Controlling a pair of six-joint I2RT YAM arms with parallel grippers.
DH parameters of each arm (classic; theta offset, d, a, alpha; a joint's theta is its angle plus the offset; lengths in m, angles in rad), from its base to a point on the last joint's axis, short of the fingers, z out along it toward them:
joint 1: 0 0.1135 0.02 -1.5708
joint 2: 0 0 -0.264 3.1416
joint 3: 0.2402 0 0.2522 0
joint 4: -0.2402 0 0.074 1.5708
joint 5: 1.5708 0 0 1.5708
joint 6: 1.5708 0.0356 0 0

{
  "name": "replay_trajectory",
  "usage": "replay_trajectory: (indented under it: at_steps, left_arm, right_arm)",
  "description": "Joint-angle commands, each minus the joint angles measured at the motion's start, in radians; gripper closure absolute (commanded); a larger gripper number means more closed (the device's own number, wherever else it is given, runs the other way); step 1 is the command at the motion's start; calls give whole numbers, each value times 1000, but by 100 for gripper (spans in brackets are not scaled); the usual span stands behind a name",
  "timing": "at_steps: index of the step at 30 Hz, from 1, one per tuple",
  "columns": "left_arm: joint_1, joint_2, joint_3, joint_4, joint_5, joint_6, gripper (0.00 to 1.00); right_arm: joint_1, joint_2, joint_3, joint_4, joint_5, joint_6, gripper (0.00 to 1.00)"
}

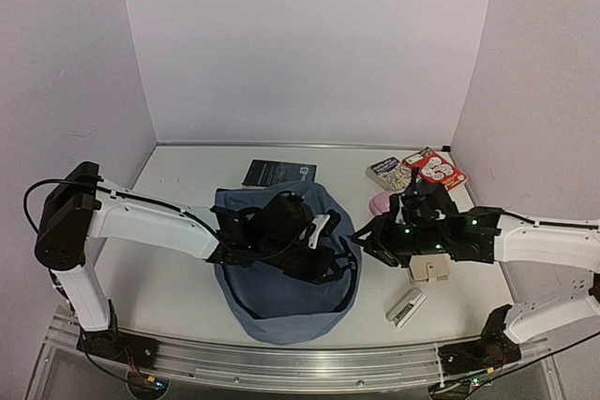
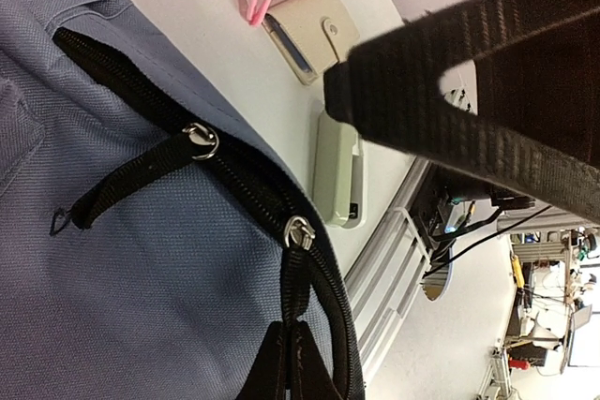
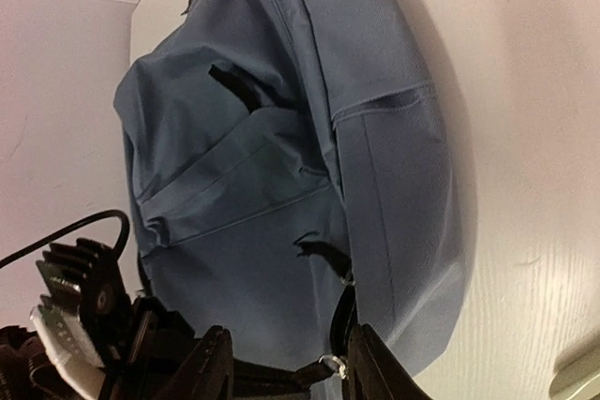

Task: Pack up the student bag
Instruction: Unzip the student bag at the center of the board.

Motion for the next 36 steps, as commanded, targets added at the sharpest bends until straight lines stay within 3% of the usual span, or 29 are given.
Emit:
replay_trajectory:
  at_steps: [1,11,15,23,36]
  left_arm:
    - [1,-46,-6,-27,-22,-26,100]
    - [1,-23,16,-38,-2,-36,100]
    - [1,-18,25,-48,-2,-31,100]
    - [2,-8,48,-77,3,-5,100]
    - [2,-33,46,-124,116,77,100]
  right_arm:
    - [5,110,96,-114,66,-207,58]
    - [5,234,150,-165,35,-326,61]
    - [5,249,149,-157,33,-335,70]
    - [4,254,151,-91,-32,-337,99]
    - [-15,273,195,-48,204,-187,100]
